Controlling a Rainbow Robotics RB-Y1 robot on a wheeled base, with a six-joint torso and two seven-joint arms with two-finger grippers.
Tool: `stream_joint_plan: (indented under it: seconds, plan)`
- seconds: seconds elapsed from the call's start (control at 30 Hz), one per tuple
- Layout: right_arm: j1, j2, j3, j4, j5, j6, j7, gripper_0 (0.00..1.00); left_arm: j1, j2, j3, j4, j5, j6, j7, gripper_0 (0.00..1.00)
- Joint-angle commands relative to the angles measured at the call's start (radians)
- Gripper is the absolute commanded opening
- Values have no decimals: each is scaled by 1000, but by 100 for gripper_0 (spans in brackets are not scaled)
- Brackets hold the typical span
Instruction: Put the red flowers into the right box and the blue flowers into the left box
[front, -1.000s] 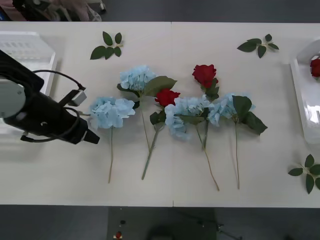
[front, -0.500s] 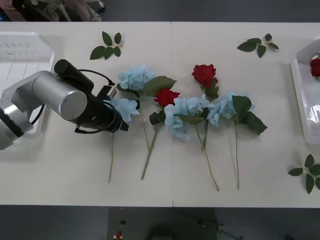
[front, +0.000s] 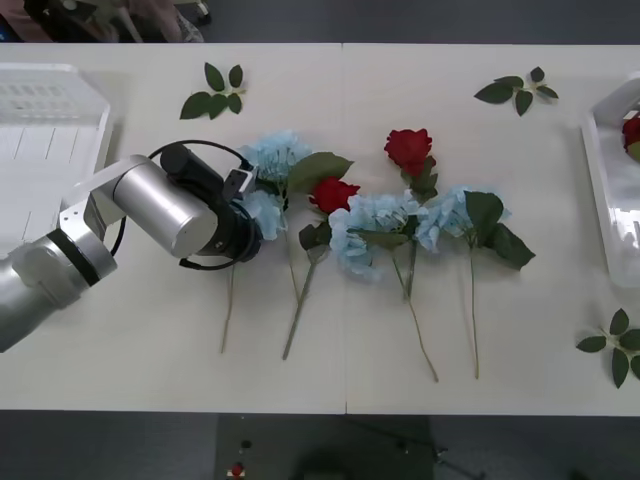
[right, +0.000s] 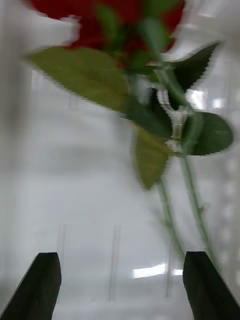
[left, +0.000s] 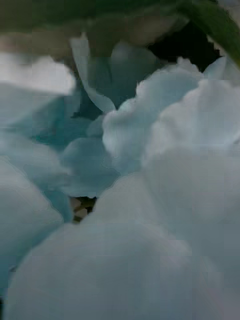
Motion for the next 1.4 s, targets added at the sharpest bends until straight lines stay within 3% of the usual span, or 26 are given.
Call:
stream_joint_plan:
  seconds: [0.03, 0.23, 0.43, 0.6, 0.77, 0.97, 1.1, 1.4]
  plan:
    - [85, -125, -19, -268, -103, 88, -141, 71, -33, 7, -17, 14, 3, -13, 31, 0]
    - [262, -185, -91, -736, -113, 171, -636, 71, -33, 21, -16, 4, 4, -13, 31, 0]
    - [295, -116, -80, -1050, 147, 321, -1035, 71, -66, 191, 1, -201, 107, 124, 29, 0]
    - [268, 40, -34, -1095, 335, 429, -1118, 71, -80, 423, 83, -460, 260, 306, 18, 0]
    - [225, 135, 89, -1049, 515, 438, -1132, 71, -80, 640, 214, -592, 296, 506, -98, 0]
    - [159, 235, 194, -943, 647, 427, -1179, 71, -63, 708, 241, -477, 17, 553, -312, 0]
    - [121, 254, 240, -874, 671, 407, -1181, 71, -39, 636, 241, -296, -201, 411, -328, 0]
    - [55, 260, 360, -753, 705, 334, -1184, 71, -37, 482, 236, 131, -321, 93, -316, 0]
